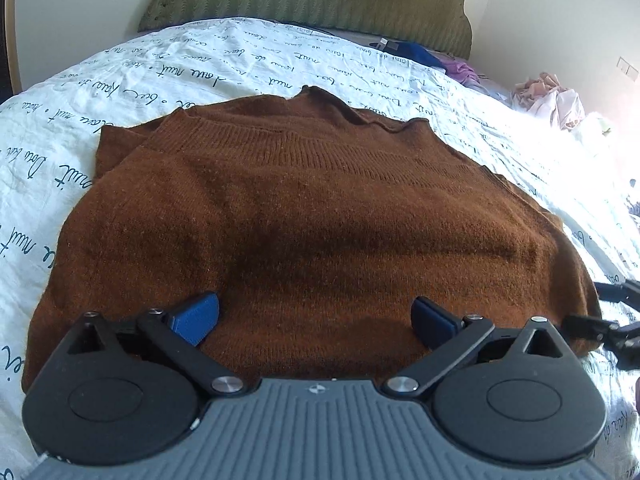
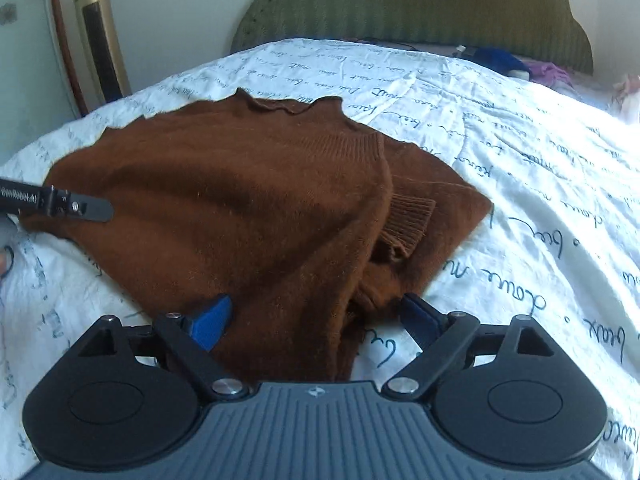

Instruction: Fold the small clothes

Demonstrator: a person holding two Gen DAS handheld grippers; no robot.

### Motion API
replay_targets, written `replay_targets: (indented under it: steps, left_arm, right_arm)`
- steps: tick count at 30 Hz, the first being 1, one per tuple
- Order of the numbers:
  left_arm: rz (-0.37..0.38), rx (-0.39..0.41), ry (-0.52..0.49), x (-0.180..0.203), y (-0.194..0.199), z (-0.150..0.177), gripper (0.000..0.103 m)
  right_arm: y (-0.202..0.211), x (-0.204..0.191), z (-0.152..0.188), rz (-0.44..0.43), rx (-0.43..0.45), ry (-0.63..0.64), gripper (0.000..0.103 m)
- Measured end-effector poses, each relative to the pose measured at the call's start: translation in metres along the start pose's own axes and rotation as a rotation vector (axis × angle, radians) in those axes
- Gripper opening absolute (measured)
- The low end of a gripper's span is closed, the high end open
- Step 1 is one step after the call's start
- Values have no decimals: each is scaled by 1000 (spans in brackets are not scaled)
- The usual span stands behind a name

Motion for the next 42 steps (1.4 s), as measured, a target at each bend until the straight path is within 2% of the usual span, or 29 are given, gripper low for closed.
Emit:
replay_targets:
  steps: [3,5,9,13,15,17,21,25,28,31,33,35,37,40,42]
  left_arm:
    - [11,0,26,-2,5,-1,102]
    - [23,9,65,-8,12,-3,101]
    - [-16,13,89,-27,16,-7,102]
    - [-44,6,13,-33,9,-1,102]
    - [-46,7,-6,-32,12,2,103]
    - [-37,9,5,-35,19,3,103]
    - [49,53,178,-61,47,7,103]
    - [145,101,411,-107,76,14,103]
    - [177,105,553,-140,85,19,103]
    - [281,83,729,-165,84,20,103]
    - [318,76,737,-168,81,18,103]
    - [313,56,750,-170,75,17,103]
    - [362,38,742,-170,70,9,103]
    - [422,25,675,-176,56,-24,103]
    - [431,-20,620,-181,40,-45,103]
  right_arm:
    - [10,-4,-14,25,53,-12,92]
    - [10,-19,-25,12,83,-3,92]
    - [-11,-51,-41,-20,107,34,92]
    - [-51,-60,-27,-2,12,61,93]
    - [-47,-60,-16,-3,68,122,93]
    - [-40,-56,-9,-5,70,123,93]
    - [-28,-55,-8,17,46,128,93]
    - [-19,-59,-12,23,55,64,94]
    - [-14,-59,-22,-35,70,-72,98]
    - [-16,-72,-28,-90,71,-133,100]
    - [-18,-87,-33,-106,58,-109,100]
    - [-17,-103,-37,-118,75,-90,100]
    - [-17,-122,-39,-152,83,-73,100]
    - [-12,-162,-44,-158,145,68,100]
    - [-10,-193,-48,-154,181,181,100]
Point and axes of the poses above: each gripper's, at about its wrist camera, not at the fingertips, and y roughly against the way its jaws point, x to its right, z to its underside, the point moved 7 cm from there along -y, roughly the way its jaws point, and after that the axes turned 1 degree about x, right-handed, at the moved point
